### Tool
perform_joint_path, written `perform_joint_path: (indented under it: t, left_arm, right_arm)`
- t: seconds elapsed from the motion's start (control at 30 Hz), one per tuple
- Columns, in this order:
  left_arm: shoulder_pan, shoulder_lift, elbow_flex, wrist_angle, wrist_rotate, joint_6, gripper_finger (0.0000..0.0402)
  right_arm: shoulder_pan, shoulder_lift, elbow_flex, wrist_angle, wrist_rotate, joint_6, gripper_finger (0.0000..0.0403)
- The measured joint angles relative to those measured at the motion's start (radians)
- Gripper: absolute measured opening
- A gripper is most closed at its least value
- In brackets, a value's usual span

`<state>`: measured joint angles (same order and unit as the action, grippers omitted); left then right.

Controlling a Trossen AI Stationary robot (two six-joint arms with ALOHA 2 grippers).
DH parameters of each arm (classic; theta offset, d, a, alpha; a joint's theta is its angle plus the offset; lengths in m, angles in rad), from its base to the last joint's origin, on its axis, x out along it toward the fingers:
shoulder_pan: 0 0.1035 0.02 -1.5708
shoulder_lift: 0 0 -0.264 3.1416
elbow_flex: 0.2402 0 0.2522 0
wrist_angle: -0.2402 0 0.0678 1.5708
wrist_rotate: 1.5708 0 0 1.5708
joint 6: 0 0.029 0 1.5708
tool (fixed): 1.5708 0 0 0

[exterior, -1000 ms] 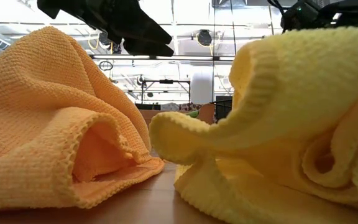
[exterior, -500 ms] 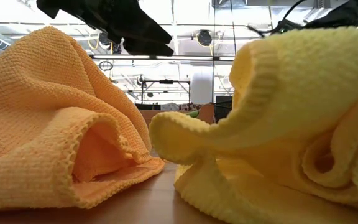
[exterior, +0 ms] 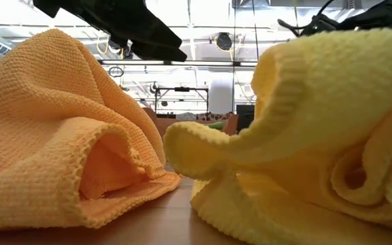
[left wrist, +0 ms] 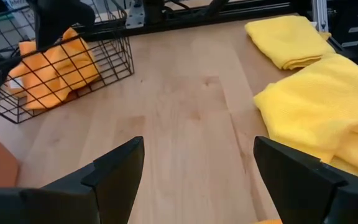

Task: Sort microfiber towel by color & place in baskets
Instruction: Put the top orange towel into the wire basket, then put the orange towel into the wire basket

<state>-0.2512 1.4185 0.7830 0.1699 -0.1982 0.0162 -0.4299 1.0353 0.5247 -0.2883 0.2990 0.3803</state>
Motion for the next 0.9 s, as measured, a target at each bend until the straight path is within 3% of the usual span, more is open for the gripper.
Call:
perform_joint_path:
  t: [0.27,0.43,0.5,0.73,0.9]
  left_arm:
    - [0.0,0.0,0.0,-0.001,-0.024,0.025,0.0309]
    - [0.043,0.0,-0.001,-0.063,-0.217,0.097,0.0307]
    - [0.087,0.0,-0.002,-0.082,-0.244,0.102,0.03]
    - [0.27,0.016,-0.003,-0.143,-0.245,0.104,0.0249]
    - [0.339,0.041,-0.004,-0.191,-0.245,0.13,0.0193]
  right_arm:
    - [0.004,-0.065,0.0,-0.078,-0.027,0.028,0.0001]
    - [0.061,-0.121,0.0,-0.094,-0.12,0.042,0.0]
    - [0.101,-0.147,0.001,-0.11,-0.121,0.055,0.0]
    - [0.245,-0.24,0.001,-0.125,-0.109,0.111,0.0]
    - [0.354,-0.3,0.002,-0.116,-0.032,0.148,0.0]
